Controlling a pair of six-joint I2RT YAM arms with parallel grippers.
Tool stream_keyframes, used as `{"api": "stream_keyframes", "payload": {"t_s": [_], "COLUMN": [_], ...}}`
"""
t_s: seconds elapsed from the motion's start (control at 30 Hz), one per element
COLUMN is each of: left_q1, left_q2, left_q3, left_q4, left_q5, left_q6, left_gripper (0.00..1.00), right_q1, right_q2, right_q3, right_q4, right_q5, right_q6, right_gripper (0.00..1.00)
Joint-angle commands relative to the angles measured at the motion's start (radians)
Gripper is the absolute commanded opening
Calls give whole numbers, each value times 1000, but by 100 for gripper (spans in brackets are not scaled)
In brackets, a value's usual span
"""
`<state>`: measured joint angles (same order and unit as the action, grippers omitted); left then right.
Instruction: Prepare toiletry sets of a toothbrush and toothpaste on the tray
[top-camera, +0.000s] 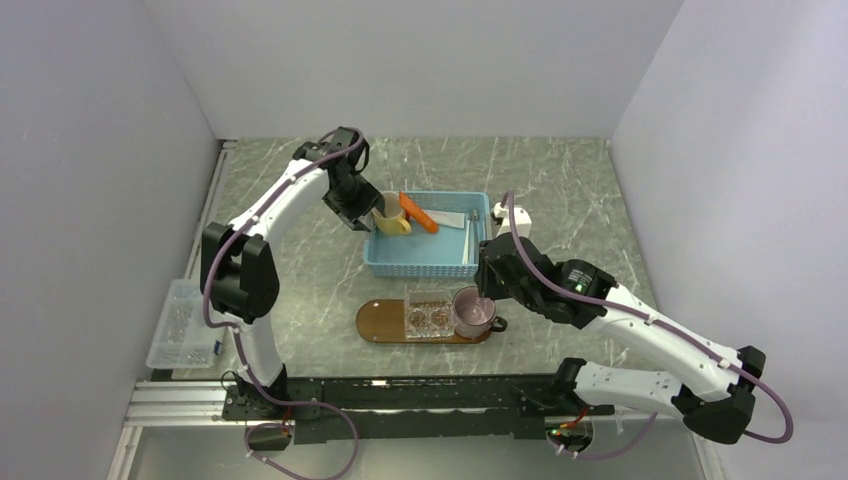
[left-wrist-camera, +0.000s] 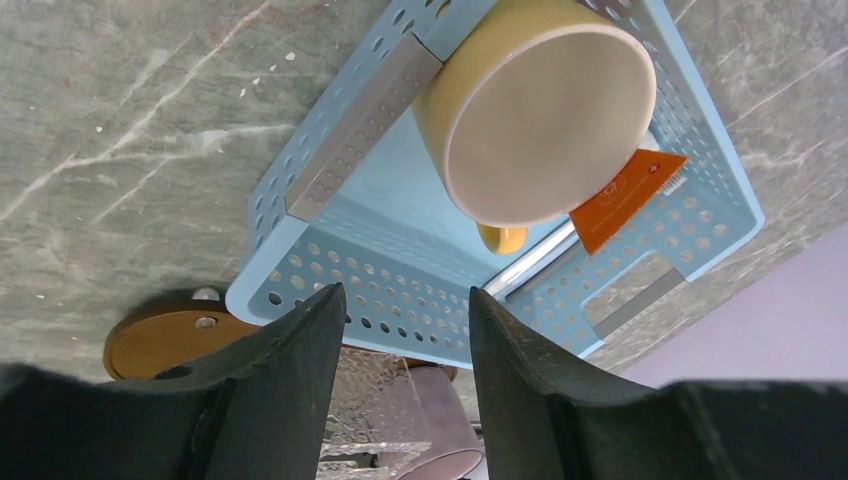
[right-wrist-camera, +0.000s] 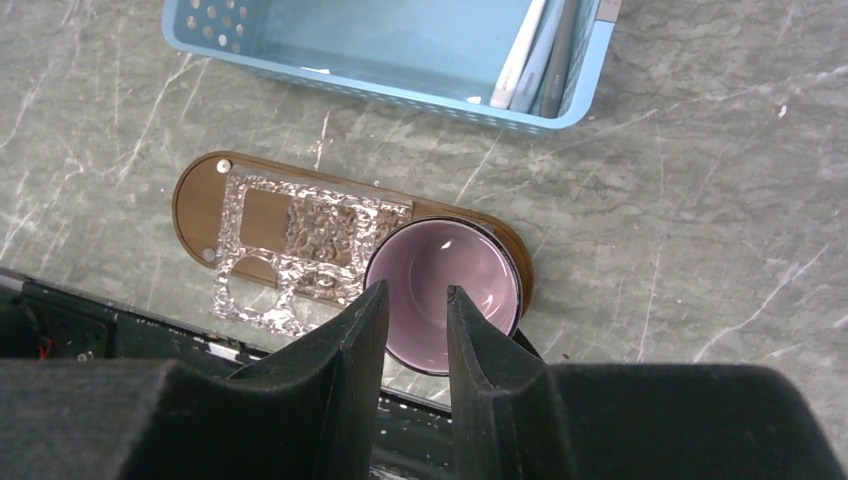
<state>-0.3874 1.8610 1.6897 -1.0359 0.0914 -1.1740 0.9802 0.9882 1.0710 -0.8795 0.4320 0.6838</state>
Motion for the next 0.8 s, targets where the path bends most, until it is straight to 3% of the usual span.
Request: {"api": "stream_keyframes", "payload": {"t_s": [0.0, 0.47, 0.77], "left_q1": [-5, -6, -7], "left_q2": [31, 192, 234], "left_q3": [54, 184, 200], "left_q4": [-17, -62, -30], "left_q5": [-24, -37, -17], "left_q6": [-91, -113, -101], "left_gripper": [55, 53, 37], "right_q1": [-6, -6, -8], "right_q2": [-28, -58, -65], "right_q3": [5, -10, -27], "right_q4": [35, 33, 39], "right_q5": [-22, -46, -47], "right_q6": [-23, -29, -30], "right_gripper": [31, 31, 31]}}
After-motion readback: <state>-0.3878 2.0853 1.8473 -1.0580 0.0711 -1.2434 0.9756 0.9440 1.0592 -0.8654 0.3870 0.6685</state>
